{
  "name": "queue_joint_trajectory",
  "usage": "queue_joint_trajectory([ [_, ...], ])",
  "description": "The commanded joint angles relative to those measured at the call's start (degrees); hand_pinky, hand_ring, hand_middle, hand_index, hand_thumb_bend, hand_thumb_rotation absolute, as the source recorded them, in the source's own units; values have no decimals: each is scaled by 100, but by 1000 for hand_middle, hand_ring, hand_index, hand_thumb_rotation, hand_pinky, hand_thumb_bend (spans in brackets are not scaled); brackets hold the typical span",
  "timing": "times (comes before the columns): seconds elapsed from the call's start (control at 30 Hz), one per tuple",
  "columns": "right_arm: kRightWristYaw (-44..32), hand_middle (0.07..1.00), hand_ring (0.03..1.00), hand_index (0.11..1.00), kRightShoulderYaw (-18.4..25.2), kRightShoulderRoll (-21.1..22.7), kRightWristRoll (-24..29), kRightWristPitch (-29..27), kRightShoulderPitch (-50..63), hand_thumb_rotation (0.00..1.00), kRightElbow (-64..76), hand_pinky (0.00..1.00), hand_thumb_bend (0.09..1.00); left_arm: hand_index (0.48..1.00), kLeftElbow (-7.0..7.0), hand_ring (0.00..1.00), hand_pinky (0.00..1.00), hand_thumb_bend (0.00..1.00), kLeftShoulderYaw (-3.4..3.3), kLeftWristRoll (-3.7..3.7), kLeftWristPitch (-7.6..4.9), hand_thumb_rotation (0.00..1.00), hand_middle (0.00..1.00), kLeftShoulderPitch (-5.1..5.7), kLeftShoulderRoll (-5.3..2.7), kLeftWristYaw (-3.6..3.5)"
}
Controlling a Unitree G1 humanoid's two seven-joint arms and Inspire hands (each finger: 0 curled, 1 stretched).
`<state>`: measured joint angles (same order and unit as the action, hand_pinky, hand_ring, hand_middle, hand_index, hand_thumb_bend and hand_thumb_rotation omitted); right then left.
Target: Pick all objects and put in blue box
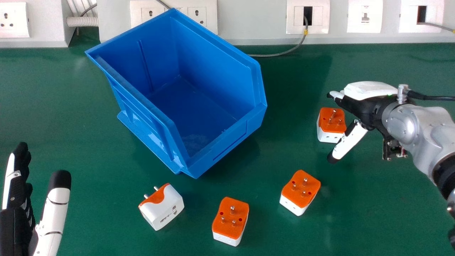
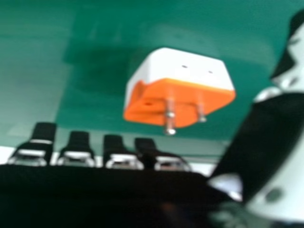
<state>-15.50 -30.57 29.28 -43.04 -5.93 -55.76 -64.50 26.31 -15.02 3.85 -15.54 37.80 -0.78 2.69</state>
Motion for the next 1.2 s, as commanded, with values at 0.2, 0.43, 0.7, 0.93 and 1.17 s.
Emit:
queue_joint_trajectory([
  [0.2,48,974,976,953,-129,-65,-59,-81,-374,371,-159,935,792,963,238,1000,1000,657,-65,-66,2,850,986,85,16,-13],
  [0.43,3,976,974,952,-229,-196,-121,-28,-471,329,-333,927,764,969,322,1000,1000,669,-70,-99,26,850,986,157,8,-42],
  [0.7,-33,969,971,947,-316,-242,-143,-145,-546,341,-411,927,770,970,464,1000,1000,679,-10,-62,44,849,985,247,-50,-45],
  [0.93,-25,961,960,935,-327,-276,-141,-145,-603,339,-475,919,770,971,447,1000,1000,663,-68,-110,-13,842,983,291,-33,-96],
  [1.17,5,958,957,930,-345,-305,-136,-137,-623,325,-516,915,762,971,471,1000,999,663,-100,-79,-2,838,977,325,-43,-99],
])
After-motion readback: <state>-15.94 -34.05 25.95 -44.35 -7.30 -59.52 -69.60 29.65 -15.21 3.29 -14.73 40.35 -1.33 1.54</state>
